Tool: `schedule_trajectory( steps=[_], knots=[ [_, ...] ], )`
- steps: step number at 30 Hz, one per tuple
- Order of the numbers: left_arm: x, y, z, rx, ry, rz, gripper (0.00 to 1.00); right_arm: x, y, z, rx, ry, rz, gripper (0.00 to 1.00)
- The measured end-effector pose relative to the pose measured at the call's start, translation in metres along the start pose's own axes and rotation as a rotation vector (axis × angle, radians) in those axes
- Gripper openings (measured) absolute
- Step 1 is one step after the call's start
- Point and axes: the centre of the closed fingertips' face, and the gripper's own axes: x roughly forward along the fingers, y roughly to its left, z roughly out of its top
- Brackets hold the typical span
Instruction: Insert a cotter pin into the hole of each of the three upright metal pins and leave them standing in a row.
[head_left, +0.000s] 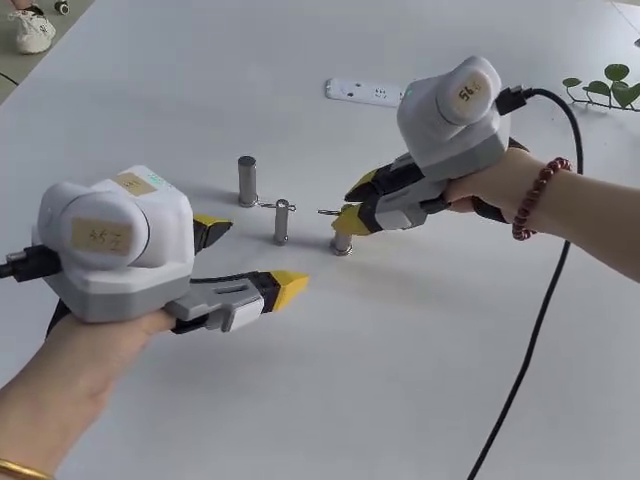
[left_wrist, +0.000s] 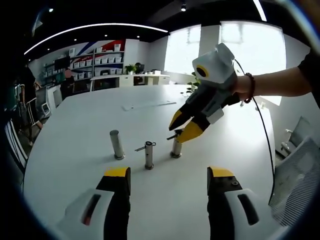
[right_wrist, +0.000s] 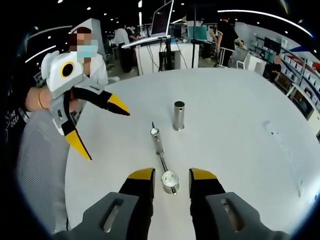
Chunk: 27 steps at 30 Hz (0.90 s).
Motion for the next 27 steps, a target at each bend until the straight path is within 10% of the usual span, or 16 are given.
schedule_trajectory(
  steps=[10,27],
  knots=[
    [-0.014,0.005,0.005,0.004,-0.012,0.033,0.65,0.005,0.001,0.055,0.135,-0.163,-0.048,0.26],
    [-0.017,0.012,0.005,0.011,-0.019,0.052,0.66,0.064,-0.009,0.083,0.196,-0.179,-0.06,0.2]
  ],
)
